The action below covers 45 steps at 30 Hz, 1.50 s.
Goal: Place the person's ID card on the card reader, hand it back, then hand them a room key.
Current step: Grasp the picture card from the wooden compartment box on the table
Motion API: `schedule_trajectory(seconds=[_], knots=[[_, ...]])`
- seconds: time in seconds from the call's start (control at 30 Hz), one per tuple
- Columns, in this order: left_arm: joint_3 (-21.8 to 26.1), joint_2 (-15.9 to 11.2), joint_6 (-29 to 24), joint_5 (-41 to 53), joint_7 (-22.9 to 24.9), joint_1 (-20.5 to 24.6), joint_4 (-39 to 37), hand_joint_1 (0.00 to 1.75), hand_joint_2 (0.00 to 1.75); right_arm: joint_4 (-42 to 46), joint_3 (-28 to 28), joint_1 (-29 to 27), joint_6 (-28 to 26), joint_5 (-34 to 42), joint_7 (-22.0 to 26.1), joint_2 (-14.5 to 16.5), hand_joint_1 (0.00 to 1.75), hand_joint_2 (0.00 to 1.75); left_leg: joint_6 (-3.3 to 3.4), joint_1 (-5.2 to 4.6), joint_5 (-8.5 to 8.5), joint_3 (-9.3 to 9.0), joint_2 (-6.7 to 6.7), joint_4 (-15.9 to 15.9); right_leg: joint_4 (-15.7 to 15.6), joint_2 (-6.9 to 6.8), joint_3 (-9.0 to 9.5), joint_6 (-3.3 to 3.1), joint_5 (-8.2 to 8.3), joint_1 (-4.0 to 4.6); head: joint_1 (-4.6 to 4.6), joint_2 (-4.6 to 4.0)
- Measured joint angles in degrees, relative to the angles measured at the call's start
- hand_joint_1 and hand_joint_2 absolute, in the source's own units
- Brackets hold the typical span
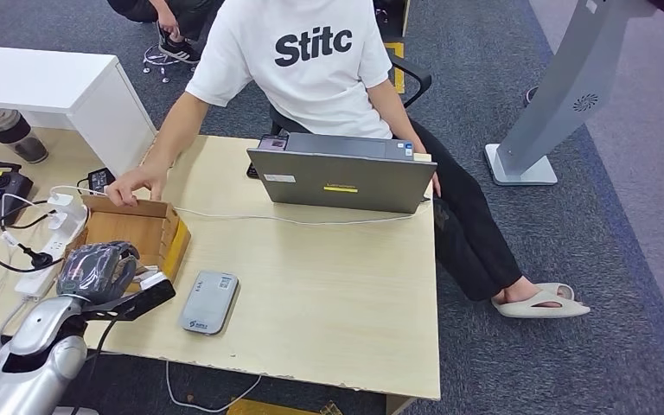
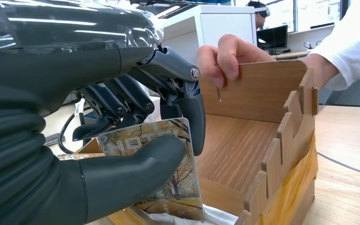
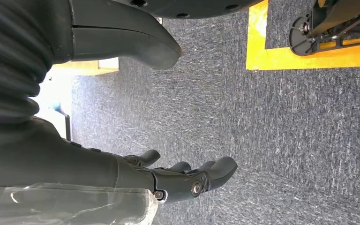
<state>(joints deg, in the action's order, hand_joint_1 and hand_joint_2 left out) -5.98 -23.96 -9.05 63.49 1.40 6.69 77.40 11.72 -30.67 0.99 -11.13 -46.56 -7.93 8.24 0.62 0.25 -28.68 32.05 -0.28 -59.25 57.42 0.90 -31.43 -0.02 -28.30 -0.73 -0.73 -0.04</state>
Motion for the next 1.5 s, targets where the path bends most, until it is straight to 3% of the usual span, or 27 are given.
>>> schedule_trajectory(seconds=[0.47, 1.5], knots=[[-1.85, -0.61, -4.13, 8.49, 5.03, 0.40, 0.00, 1.75, 1.75, -0.01, -0.85, 0.03, -0.11, -1.03, 0.17, 0.08, 0.00, 1.75, 0.00, 0.00, 0.00, 0.00, 0.01, 0.00, 0.00, -0.01, 0.00, 0.00, 0.00, 0.00, -0.01, 0.00], [-0.38, -1.47, -9.69, 7.97, 4.53, 2.96, 2.05, 1.75, 1.75, 0.00, -2.52, 0.04, -0.04, -2.69, 0.09, 0.46, 0.00, 1.75, 0.00, 0.01, 0.01, 0.01, 0.00, 0.00, 0.01, -0.03, 0.02, 0.00, 0.00, 0.00, -0.01, 0.00]])
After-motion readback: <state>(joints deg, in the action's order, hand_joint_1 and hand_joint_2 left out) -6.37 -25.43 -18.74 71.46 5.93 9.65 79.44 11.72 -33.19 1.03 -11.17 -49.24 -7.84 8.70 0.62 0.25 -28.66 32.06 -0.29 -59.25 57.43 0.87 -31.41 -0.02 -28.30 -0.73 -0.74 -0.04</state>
